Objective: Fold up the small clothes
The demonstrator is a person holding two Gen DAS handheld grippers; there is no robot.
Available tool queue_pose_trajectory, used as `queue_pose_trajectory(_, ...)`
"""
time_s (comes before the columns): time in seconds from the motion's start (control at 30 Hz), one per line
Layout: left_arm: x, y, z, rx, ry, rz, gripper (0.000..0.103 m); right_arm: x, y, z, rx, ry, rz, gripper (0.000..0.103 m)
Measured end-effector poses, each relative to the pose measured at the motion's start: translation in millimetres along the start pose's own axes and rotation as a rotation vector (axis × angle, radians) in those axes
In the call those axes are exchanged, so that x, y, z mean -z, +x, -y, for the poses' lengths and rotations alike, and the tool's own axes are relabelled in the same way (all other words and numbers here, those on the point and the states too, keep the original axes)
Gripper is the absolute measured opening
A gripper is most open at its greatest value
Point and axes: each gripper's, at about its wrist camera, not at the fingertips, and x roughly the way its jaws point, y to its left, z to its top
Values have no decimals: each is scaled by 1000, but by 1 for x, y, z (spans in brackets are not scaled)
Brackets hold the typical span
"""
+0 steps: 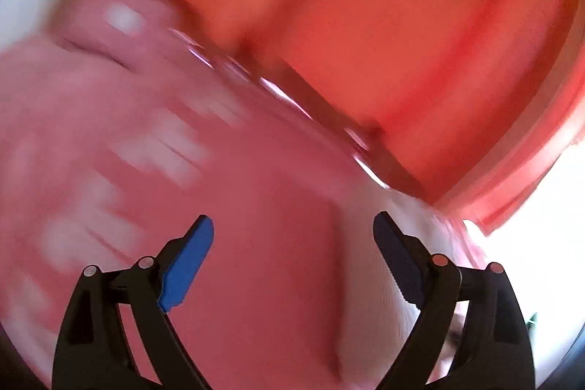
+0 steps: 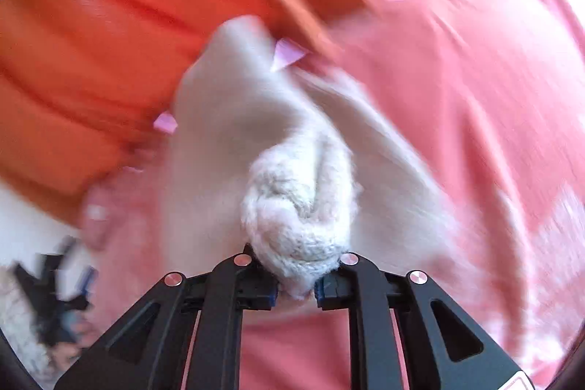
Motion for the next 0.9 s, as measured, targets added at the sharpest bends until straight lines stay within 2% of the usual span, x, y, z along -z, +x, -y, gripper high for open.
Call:
queue_pose_trajectory(0.03, 14, 14, 14, 46, 17, -66, 87, 5, 10, 11, -7, 3, -18, 17)
queue_pose_trajectory(0.1, 40, 36, 34, 86, 50, -160, 87, 6, 3, 13, -59, 13, -9, 21)
queue_pose_trajectory(0.17, 55, 46, 47, 87, 81, -179, 87, 4, -19, 9, -74, -23, 72, 27)
queue_pose_trajectory(0.23, 64, 52, 57, 63, 123, -162, 87, 2, -32, 5, -29, -57, 140, 40)
queue_pose_trajectory(0.33, 73, 60, 66, 37, 169, -168, 87, -4, -29, 12, -35, -36, 146, 49)
queue_pose_trajectory(0.5, 81, 67, 64, 36, 174, -204, 87, -23, -4, 20, -86, 10, 70, 49)
queue_pose_trajectory(0.53, 82, 67, 64, 32, 181, -202, 87, -22, -2, 14, -88, -5, 72, 32)
queue_pose_trajectory(0.57, 83, 66, 64, 30, 187, -199, 87, -22, -6, 11, -93, -24, 86, 24)
queue_pose_trajectory(0.67, 81, 63, 65, 35, 186, -188, 87, -26, -41, -4, -147, -94, 248, 20)
queue_pose_trajectory(0.73, 81, 62, 65, 48, 184, -188, 87, -33, -47, -5, -127, -132, 295, 19)
queue_pose_trajectory(0.77, 81, 62, 65, 48, 185, -190, 87, -36, -37, 1, -87, -127, 270, 19)
queue_pose_trajectory(0.8, 82, 65, 65, 44, 187, -195, 87, -39, -19, 9, -42, -115, 204, 21)
queue_pose_trajectory(0.83, 83, 67, 65, 42, 189, -202, 87, -38, 15, 22, 8, -93, 61, 22)
queue_pose_trajectory(0.87, 85, 69, 65, 37, 191, -211, 88, -35, 25, 29, -3, -62, 33, 24)
queue_pose_trajectory(0.9, 86, 71, 65, 30, 194, -213, 88, -34, 17, 29, -18, -58, 54, 24)
